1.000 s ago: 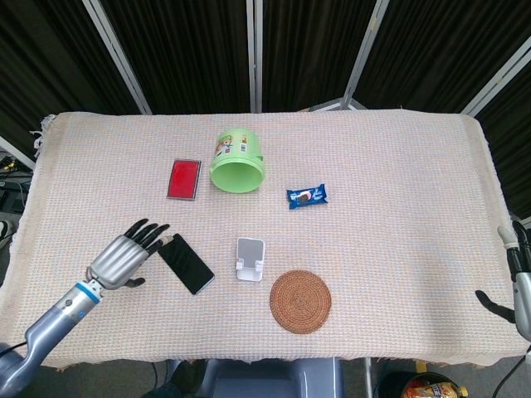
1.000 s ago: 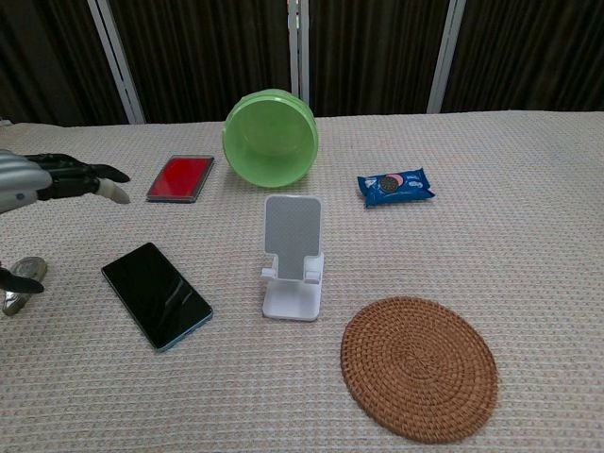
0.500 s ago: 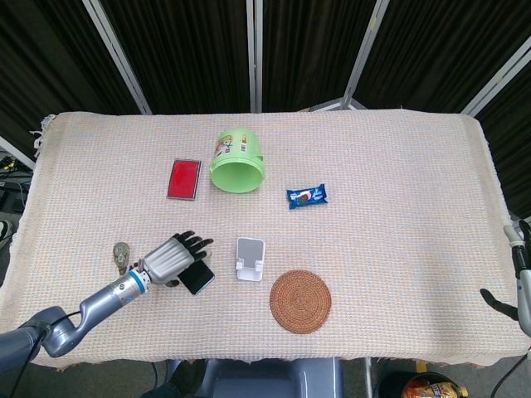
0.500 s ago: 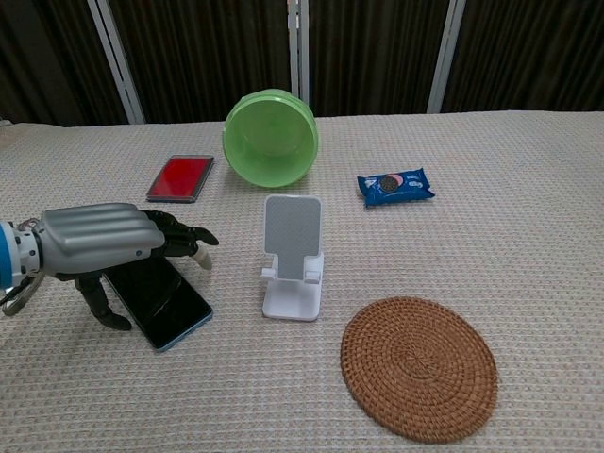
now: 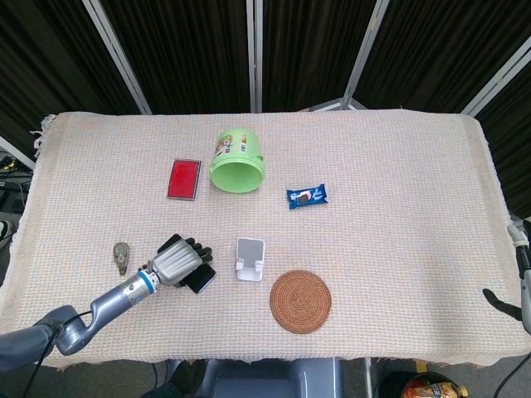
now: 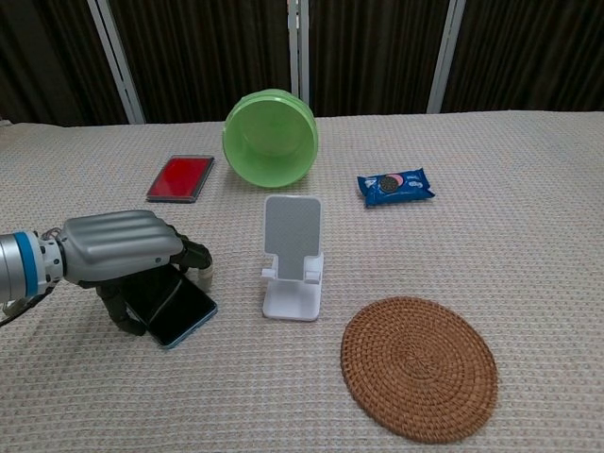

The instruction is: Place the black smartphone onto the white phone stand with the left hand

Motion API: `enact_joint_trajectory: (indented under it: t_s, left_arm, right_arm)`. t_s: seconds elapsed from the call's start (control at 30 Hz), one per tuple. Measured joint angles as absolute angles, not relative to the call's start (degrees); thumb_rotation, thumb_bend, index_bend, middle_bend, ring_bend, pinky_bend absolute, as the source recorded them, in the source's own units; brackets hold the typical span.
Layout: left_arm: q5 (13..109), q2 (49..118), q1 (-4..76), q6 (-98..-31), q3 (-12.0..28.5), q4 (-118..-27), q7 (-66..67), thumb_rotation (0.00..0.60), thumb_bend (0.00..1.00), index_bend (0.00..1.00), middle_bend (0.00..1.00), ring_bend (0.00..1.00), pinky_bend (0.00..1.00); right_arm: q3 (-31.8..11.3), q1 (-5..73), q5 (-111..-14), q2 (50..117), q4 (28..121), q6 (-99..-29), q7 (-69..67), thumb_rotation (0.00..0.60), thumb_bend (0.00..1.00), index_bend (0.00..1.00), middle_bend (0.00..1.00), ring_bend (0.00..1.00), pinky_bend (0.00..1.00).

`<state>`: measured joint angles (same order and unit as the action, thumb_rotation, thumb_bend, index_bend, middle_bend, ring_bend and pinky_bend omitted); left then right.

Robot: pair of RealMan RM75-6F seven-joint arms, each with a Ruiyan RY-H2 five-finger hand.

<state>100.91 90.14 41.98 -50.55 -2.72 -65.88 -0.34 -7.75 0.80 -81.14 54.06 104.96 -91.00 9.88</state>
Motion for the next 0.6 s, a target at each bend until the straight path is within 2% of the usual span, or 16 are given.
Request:
enact_joint_trajectory:
  t_s: [0.07,0.3,0.6]
  left_arm:
    - [100.8,90.1,42.0,-51.0,-2.8,-65.9,-0.1,0.600,0.00,0.44,0.42,0.46,0.44]
    - [100.2,89.3,41.7,-55.1,-2.3,-65.9,1.1,0.600,0.00,0.47,0.43,0.46,0.44]
    - [100.9,85.0,42.1,-61.0,-0.1,-70.0,4.9,0.600,0.00,0.50,0.43,0.46,0.44]
  right_arm:
    - [-7.7,0.8,-81.2,54.0,105.0,-91.0,9.7,0.600,0.00,0.00,0.00,0.00,0.00]
    - [-7.7,0.7,-81.4,53.8,105.1,-91.2,9.4,0.600,0.00,0.00,0.00,0.00,0.00]
    - [-7.7,0.4,-81.6,53.3,105.4,-91.5,8.3,0.600,0.00,0.00,0.00,0.00,0.00]
